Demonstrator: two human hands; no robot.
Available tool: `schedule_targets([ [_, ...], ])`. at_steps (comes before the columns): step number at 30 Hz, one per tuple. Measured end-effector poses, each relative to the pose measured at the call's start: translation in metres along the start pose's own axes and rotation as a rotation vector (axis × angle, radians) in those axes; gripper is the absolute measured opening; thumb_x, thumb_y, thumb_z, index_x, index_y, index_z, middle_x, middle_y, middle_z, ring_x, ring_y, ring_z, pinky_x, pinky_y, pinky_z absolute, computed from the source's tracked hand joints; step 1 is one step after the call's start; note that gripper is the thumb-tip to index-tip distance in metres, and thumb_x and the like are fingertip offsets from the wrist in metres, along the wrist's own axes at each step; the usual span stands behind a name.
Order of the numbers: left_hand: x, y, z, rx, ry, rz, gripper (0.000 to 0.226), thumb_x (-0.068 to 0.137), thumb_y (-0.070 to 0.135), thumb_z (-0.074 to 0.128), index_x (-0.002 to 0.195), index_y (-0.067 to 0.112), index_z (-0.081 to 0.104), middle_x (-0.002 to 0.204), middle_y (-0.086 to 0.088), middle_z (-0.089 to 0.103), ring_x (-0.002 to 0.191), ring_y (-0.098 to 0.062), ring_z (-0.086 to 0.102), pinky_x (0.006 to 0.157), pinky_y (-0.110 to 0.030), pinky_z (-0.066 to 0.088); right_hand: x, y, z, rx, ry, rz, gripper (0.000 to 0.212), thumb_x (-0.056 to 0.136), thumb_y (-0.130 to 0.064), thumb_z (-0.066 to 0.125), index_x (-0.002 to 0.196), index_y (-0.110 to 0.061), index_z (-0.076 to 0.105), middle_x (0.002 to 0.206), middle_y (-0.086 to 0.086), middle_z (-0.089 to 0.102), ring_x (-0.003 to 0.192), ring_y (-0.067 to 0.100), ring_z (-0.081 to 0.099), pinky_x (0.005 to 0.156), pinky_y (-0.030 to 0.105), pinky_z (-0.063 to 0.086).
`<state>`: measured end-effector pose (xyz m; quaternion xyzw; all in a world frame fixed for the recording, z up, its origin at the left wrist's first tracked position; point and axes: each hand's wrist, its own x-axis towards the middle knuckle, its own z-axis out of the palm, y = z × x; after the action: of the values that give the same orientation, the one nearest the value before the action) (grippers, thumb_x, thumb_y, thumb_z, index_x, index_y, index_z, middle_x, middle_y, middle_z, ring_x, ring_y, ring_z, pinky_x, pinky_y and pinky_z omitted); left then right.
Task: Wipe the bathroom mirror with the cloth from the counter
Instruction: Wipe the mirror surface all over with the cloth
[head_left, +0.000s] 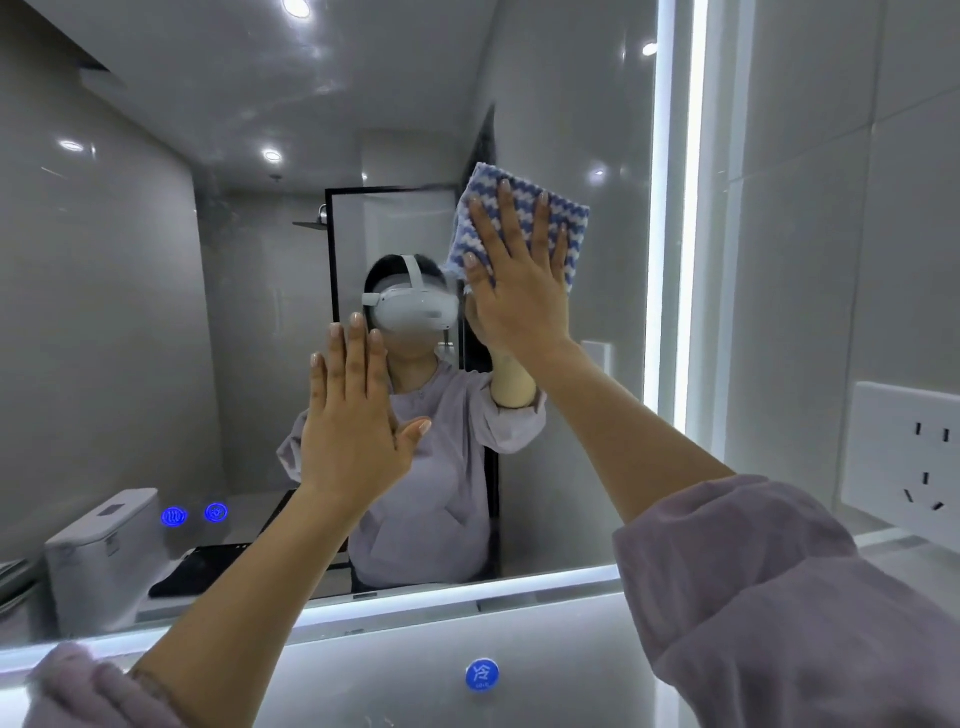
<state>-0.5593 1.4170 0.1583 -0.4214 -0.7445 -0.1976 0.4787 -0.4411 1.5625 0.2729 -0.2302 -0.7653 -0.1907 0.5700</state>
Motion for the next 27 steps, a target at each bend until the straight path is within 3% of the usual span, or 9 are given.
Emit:
schedule_targets([
  [4,0.0,0.003,-0.009,-0.055,-0.062,-0.032,0.097,0.089,0.061,0.038,0.151,0.004,-0.011,0.16,-0.014,-0.018,0.148,-0.029,-0.017,0.119,-0.039,-0.015,0.002,0.004,-0.017,0.144,-0.138,0.022,0.052,0.104,-0.037,0.024,0.153,-0.029,0.009,0.162,-0.002,-0.003,0.147,0.029,-0.015,0.115,0.042,-0.019],
  [7,-0.006,0.009,-0.024,-0.172,-0.066,-0.043,0.087,0.092,0.062,0.027,0.153,0.004,0.002,0.162,-0.012,-0.004,0.15,-0.025,-0.008,0.12,-0.04,-0.007,-0.01,0.001,-0.042,0.408,-0.227,0.097,0.05,0.106,-0.031,0.023,0.153,-0.029,0.009,0.162,-0.005,-0.004,0.146,0.022,-0.017,0.111,0.035,-0.022],
  [10,-0.027,0.019,-0.04,-0.41,-0.12,-0.068,0.082,0.094,0.057,0.039,0.154,0.006,0.014,0.162,-0.009,0.012,0.151,-0.023,0.004,0.119,-0.035,-0.001,-0.034,-0.001,-0.05,0.81,-0.353,0.359,0.055,0.103,-0.044,0.027,0.153,-0.026,0.012,0.162,0.0,0.005,0.148,0.019,-0.003,0.12,0.041,-0.005],
  [12,-0.046,0.025,-0.049,-0.549,-0.189,-0.112,0.078,0.094,0.05,0.048,0.154,0.01,0.018,0.161,-0.007,0.019,0.15,-0.022,0.01,0.12,-0.037,0.008,-0.058,-0.001,-0.054,1.031,-0.442,0.569,0.081,0.087,-0.073,0.032,0.151,-0.024,0.025,0.156,0.01,0.026,0.144,0.027,0.024,0.119,0.049,0.016],
  [13,-0.058,0.027,-0.054,-0.609,-0.227,-0.138,0.076,0.093,0.049,0.049,0.153,0.012,0.021,0.16,-0.006,0.022,0.149,-0.023,0.014,0.12,-0.039,0.014,-0.074,0.001,-0.056,1.146,-0.479,0.648,0.087,0.081,-0.076,0.035,0.147,-0.021,0.034,0.148,0.013,0.04,0.137,0.029,0.038,0.116,0.051,0.026],
  [17,-0.112,0.033,-0.073,-0.84,-0.423,-0.3,0.069,0.093,0.047,0.051,0.151,0.016,0.029,0.154,-0.008,0.037,0.142,-0.025,0.034,0.113,-0.04,0.031,-0.146,-0.007,-0.096,1.556,-0.477,1.041,0.052,0.101,-0.045,0.033,0.135,-0.008,0.049,0.131,0.015,0.057,0.121,0.028,0.054,0.11,0.047,0.037],
  [20,-0.15,0.042,-0.086,-0.957,-0.544,-0.521,0.068,0.094,0.044,0.052,0.151,0.015,0.03,0.152,-0.012,0.039,0.139,-0.027,0.038,0.108,-0.034,0.032,-0.197,-0.011,-0.114,1.828,-0.577,1.285,0.046,0.103,-0.04,0.031,0.119,-0.004,0.057,0.113,0.016,0.065,0.103,0.028,0.062,0.095,0.044,0.048],
  [24,-0.192,0.048,-0.101,-1.281,-0.766,-0.756,0.064,0.092,0.044,0.059,0.143,0.011,0.041,0.144,-0.003,0.045,0.133,-0.026,0.045,0.108,-0.035,0.034,-0.256,-0.025,-0.137,2.017,-0.705,1.458,0.045,0.101,-0.034,0.039,0.111,0.001,0.065,0.108,0.018,0.068,0.091,0.03,0.07,0.079,0.046,0.058],
  [27,-0.224,0.048,-0.11,-1.616,-0.881,-0.98,0.052,0.081,0.047,0.069,0.122,0.016,0.059,0.128,0.005,0.058,0.128,-0.024,0.051,0.111,-0.037,0.035,-0.29,-0.038,-0.155,2.158,-0.852,1.465,0.046,0.086,-0.025,0.067,0.121,0.003,0.06,0.12,0.021,0.061,0.103,0.037,0.064,0.084,0.051,0.055],
])
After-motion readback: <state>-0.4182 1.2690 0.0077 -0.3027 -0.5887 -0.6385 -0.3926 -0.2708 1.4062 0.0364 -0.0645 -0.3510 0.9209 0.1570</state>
